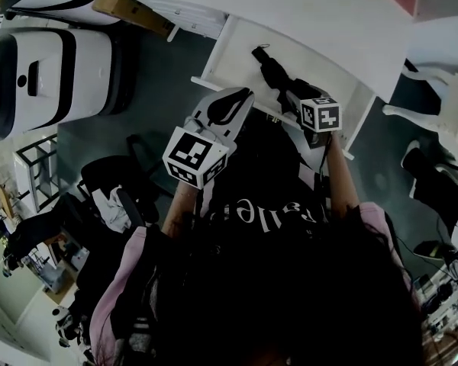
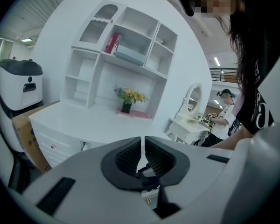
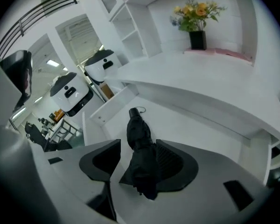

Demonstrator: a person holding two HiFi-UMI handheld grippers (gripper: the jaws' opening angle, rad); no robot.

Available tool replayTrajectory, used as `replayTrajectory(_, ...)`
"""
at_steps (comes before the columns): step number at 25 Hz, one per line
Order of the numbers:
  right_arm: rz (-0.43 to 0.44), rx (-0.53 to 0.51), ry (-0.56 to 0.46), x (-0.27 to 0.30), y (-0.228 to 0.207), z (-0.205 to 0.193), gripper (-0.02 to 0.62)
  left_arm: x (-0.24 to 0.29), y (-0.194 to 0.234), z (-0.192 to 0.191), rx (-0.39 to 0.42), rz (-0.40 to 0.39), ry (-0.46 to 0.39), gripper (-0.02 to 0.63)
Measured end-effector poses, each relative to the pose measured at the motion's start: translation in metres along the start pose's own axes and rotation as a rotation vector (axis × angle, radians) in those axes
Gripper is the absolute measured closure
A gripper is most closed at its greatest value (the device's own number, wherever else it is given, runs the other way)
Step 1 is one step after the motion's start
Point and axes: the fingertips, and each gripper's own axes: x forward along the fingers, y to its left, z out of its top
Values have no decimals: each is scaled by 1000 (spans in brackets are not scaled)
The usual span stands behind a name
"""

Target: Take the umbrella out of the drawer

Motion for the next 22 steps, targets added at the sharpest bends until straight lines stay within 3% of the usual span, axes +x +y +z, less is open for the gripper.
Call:
replayTrajectory(5, 42, -112, 108, 37, -1, -10, 339, -1, 6, -1, -18, 62, 3, 572)
replayTrajectory(15, -52, -381, 283, 87, -8, -22, 322, -3, 17, -3, -57, 161, -3, 572)
replayTrajectory(22, -126, -447, 328, 104, -9, -28, 314, -19, 21, -8, -97, 234, -16, 572)
